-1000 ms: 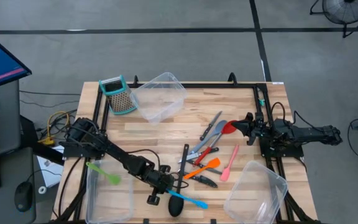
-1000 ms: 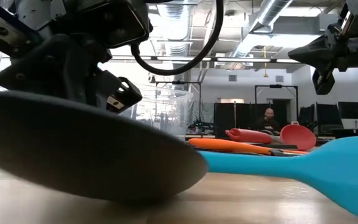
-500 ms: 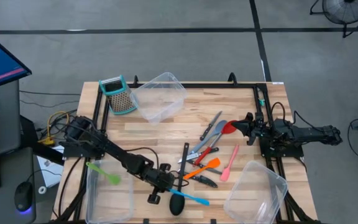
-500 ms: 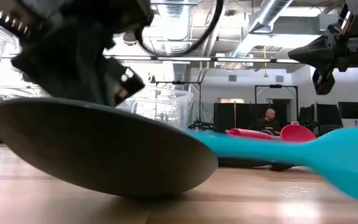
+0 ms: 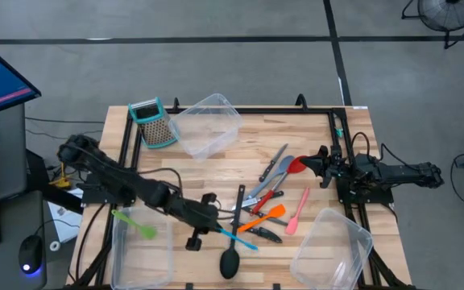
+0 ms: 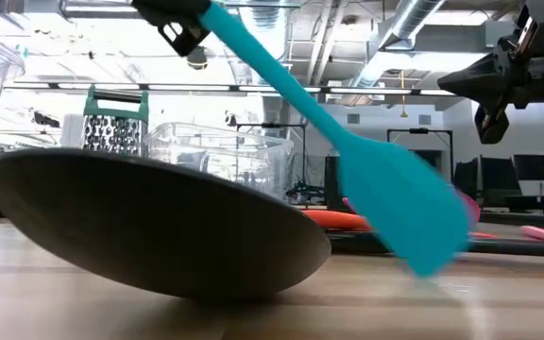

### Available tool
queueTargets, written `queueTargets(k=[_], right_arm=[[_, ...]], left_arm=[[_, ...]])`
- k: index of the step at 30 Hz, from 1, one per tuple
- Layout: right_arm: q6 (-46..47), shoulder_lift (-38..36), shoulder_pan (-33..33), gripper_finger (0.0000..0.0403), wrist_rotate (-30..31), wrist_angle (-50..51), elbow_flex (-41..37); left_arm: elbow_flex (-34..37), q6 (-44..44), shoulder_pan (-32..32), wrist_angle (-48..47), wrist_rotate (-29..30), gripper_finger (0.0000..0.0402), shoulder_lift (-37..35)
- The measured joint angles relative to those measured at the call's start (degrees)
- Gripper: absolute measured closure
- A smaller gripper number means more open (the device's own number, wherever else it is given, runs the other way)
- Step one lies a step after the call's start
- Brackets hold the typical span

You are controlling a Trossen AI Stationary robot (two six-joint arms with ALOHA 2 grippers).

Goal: Pick & Place Kitchen Items
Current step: Put the blue spatula into the bottom left transparent bin

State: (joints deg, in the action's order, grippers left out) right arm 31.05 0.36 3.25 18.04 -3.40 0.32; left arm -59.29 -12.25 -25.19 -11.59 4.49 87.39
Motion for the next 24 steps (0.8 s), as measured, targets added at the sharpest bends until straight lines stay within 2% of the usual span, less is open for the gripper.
queueTargets(k=[14,24], right_arm=[[0.00,0.00,-0.02,0.0393,0.00,-0.02,-0.02],[0.00,-0.02,0.00,0.0393,0.00,0.00,-0.02]], left_arm=[[0.02,1.53,0.52,-0.22,0.06,0.0401,-1.24],[0.04,1.49,0.52,0.26,2.48,0.0401,-2.48]])
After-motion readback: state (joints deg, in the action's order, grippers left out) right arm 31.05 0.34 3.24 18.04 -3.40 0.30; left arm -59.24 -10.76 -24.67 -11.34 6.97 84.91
